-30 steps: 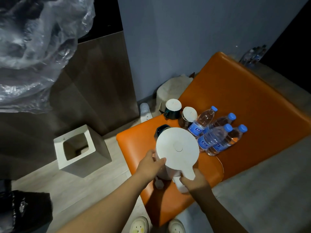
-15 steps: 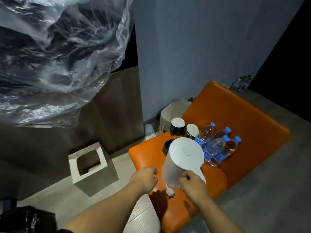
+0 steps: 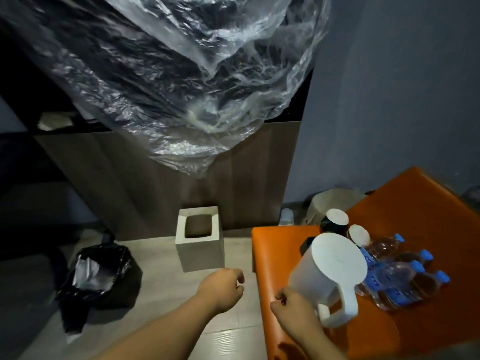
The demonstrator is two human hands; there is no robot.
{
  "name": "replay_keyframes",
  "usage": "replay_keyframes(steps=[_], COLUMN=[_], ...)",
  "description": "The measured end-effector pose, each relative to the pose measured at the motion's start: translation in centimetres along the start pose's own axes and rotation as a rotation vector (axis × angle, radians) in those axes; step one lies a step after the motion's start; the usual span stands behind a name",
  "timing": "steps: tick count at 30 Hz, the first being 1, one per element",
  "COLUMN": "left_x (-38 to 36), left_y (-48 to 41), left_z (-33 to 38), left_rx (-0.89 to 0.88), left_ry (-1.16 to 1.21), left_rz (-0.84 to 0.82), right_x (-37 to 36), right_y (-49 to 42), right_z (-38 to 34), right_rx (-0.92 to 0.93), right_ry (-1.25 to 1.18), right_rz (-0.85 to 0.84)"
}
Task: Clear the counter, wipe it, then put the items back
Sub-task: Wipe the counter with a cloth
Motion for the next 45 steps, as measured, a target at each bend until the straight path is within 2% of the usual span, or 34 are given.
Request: replay_keyframes(steps=[6, 14, 27, 35, 45], left_x=[3.3, 9.9, 25.9, 33.0, 40.3], left_y=[4.6, 9.2, 12.8, 8.3, -5.8], left_z=[-6.6, -19.1, -44.9, -52.3, -57.2], left_rx=[0.158, 0.331, 0.405, 0.351, 0.345], left_ry=[0.068, 0.153, 0.162, 0.081, 0.081], left_rz=[0.119, 0.318, 0.481, 0.527, 0.530], right_x=[-3.9, -10.1, -23.6, -25.8, -24.5], right_y=[1.1, 1.3, -0.1, -5.0, -19.9], right_z=[-7.1, -20.6, -48.3, -57.3, -68.4], right_rx=[0.219, 0.399, 0.607, 0.652, 0.735], right_ry=[0.029, 0.137, 0.133, 0.144, 0.166], right_rz=[-0.089, -0.194, -0.250, -0.179, -0.145])
Point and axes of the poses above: each hand's wrist, its own y-axis away from the middle knuckle, its own x-axis out of the back of the hand, z = x × y, the point moved 1 cm from there along -y, towards the middle knuckle, and after that the axes turned 4 degrees about z, right-handed, at the moved point
